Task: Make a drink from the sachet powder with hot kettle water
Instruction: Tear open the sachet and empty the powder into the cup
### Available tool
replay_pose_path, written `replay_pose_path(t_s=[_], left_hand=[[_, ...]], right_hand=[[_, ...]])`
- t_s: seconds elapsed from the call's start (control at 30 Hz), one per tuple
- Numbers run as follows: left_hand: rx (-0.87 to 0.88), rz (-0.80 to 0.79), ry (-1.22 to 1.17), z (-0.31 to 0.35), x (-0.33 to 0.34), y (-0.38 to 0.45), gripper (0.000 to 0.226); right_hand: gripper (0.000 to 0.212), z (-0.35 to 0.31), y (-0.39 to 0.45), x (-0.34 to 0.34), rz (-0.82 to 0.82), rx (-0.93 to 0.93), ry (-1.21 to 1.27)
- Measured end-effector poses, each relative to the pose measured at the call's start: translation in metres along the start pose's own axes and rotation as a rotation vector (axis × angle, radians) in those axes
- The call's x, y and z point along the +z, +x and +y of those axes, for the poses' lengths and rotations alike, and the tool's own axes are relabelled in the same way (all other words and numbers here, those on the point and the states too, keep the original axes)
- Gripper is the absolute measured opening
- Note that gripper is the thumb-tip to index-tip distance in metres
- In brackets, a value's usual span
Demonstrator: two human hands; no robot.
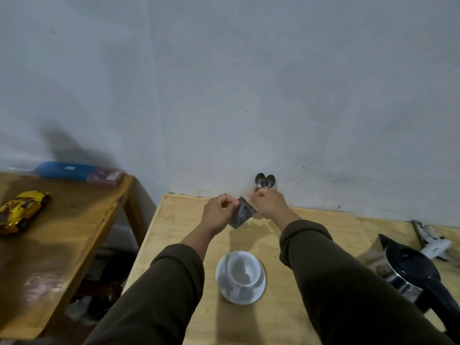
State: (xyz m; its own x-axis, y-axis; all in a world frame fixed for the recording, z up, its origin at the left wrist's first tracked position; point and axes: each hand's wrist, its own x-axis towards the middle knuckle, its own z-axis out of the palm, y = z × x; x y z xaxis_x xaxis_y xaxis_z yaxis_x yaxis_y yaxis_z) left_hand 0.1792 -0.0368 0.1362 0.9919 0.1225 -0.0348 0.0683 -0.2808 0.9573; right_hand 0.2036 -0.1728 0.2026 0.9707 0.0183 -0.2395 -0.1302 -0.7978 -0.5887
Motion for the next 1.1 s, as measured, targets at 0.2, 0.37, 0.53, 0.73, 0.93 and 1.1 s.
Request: replay_pose_path(t_s=[0.2,0.37,0.53,0.73,0.93,1.1], left_hand=[[-0.03,-0.033,-0.059,-0.002,0.008,-0.004,0.007],[-0.09,-0.085,-0.064,-0.006,0.009,-0.009,0.022],[-0.15,-0.139,-0.071,-0.002,0.009,-0.008,0.031],[-0.131,0.002,-0.03,0.008,0.015,-0.01,0.029],[-0.142,0.005,-0.043,0.01,0.018,-0.01,0.009],[-0.147,-0.042,-0.1,0.012,0.023,-0.015,0.014]], right_hand=[[0.022,0.008,0.008,-0.002,-0.201,0.226,0.281],[0.009,0.016,0.015,-0.003,-0.226,0.1,0.194],[0.028,0.02,0.016,-0.005,-0.206,-0.005,0.169],[0.023,0.023,0.012,-0.011,-0.254,-0.156,0.04],[0.022,0.029,0.008,-0.015,-0.228,-0.204,0.075],[0.024,0.03,0.005,-0.015,-0.149,-0.228,0.082]])
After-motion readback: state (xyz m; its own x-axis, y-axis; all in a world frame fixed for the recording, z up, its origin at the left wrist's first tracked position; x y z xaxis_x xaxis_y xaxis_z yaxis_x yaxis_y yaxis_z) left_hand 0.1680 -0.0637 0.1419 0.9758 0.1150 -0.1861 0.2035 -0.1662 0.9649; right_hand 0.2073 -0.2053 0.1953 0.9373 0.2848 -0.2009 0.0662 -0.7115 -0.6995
